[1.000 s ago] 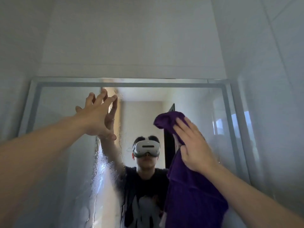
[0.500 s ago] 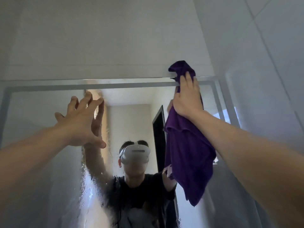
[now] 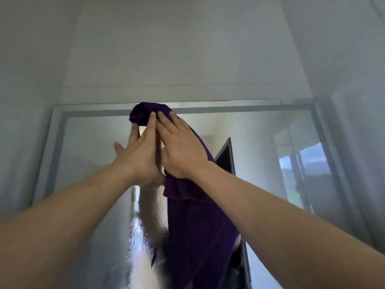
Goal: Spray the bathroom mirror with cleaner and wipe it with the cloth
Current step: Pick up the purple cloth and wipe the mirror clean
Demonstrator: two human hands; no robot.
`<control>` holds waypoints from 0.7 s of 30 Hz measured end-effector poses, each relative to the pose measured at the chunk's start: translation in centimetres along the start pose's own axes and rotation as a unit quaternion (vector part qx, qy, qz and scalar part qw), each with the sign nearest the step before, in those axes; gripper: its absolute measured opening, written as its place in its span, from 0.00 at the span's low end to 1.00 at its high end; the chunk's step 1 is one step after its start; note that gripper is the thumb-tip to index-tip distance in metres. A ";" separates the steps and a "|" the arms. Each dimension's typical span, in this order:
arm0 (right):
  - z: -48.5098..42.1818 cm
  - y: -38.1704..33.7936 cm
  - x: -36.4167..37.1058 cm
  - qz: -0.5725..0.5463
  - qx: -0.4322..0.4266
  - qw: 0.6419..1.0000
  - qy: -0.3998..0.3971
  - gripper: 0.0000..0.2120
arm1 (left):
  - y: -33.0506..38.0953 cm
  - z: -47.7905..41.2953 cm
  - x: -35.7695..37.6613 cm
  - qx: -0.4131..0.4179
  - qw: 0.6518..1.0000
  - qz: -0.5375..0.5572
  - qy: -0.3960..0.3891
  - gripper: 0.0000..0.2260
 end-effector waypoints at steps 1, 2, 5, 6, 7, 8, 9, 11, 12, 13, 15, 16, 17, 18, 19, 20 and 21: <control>0.4 0.3 -0.2 0.001 -0.008 1.000 0.000 0.36 | 0.1 0.1 0.0 0.005 1.000 -0.001 -0.005 0.75; 0.8 0.9 -0.5 0.002 -0.011 1.000 0.004 0.36 | 0.2 0.2 0.0 0.011 1.000 -0.004 -0.010 0.76; 1.2 2.9 -1.7 -0.011 0.026 0.998 0.048 0.34 | 0.7 0.5 -0.1 0.026 0.999 -0.023 -0.021 0.74; 1.1 3.2 -2.0 -0.016 0.048 0.997 0.062 0.33 | 0.6 0.8 -0.1 0.034 0.999 -0.030 -0.026 0.73; 0.9 3.5 -2.2 -0.018 0.069 0.995 0.074 0.33 | 0.4 1.1 -0.2 0.044 0.998 -0.036 -0.029 0.72; 0.7 3.7 -2.3 -0.016 0.087 0.993 0.084 0.32 | -0.1 1.4 -0.4 0.052 0.997 -0.042 -0.031 0.72; 0.4 3.8 -2.4 -0.010 0.100 0.991 0.091 0.32 | -1.0 1.7 -0.9 0.051 0.997 -0.051 -0.031 0.72; -0.1 3.9 -2.3 0.016 0.116 0.989 0.090 0.33 | -3.9 2.4 -2.1 0.025 0.996 -0.084 -0.026 0.71; -0.3 3.9 -2.0 0.033 0.123 0.989 0.080 0.33 | -5.7 2.9 -2.7 0.005 0.994 -0.107 -0.028 0.71; -0.6 3.9 -1.6 0.046 0.130 0.988 0.067 0.33 | -7.5 3.3 -3.0 -0.015 0.991 -0.131 -0.035 0.71; -1.1 3.7 -1.2 0.056 0.142 0.987 0.050 0.34 | -10.2 4.1 -3.0 -0.049 0.983 -0.162 -0.064 0.70; -1.4 3.4 -1.0 0.059 0.143 0.987 0.048 0.34 | -10.9 4.4 -2.8 -0.058 0.981 -0.165 -0.079 0.68; -1.8 2.9 -0.9 0.061 0.138 0.987 0.045 0.35 | -11.3 4.6 -2.5 -0.061 0.981 -0.163 -0.089 0.66; -2.2 2.2 -0.7 0.064 0.130 0.989 0.040 0.36 | -11.3 4.6 -2.4 -0.059 0.980 -0.163 -0.094 0.66; -2.6 1.4 -0.4 0.067 0.117 0.990 0.034 0.36 | -11.1 4.6 -2.4 -0.056 0.980 -0.165 -0.097 0.65; -3.0 0.4 0.0 0.072 0.101 0.992 0.023 0.36 | -10.9 4.5 -2.5 -0.054 0.979 -0.168 -0.097 0.65; -3.3 -0.7 0.5 0.078 0.083 0.993 0.009 0.36 | -10.7 4.4 -2.5 -0.055 0.979 -0.168 -0.098 0.66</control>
Point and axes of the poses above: each hand's wrist, its own z-axis away from the middle knuckle, its own x-axis out of the palm, y = z × x, the point moved 8 cm from there along -z, towards the middle knuckle, and after that the axes turned 3 degrees about -y, right-handed, at the moved point
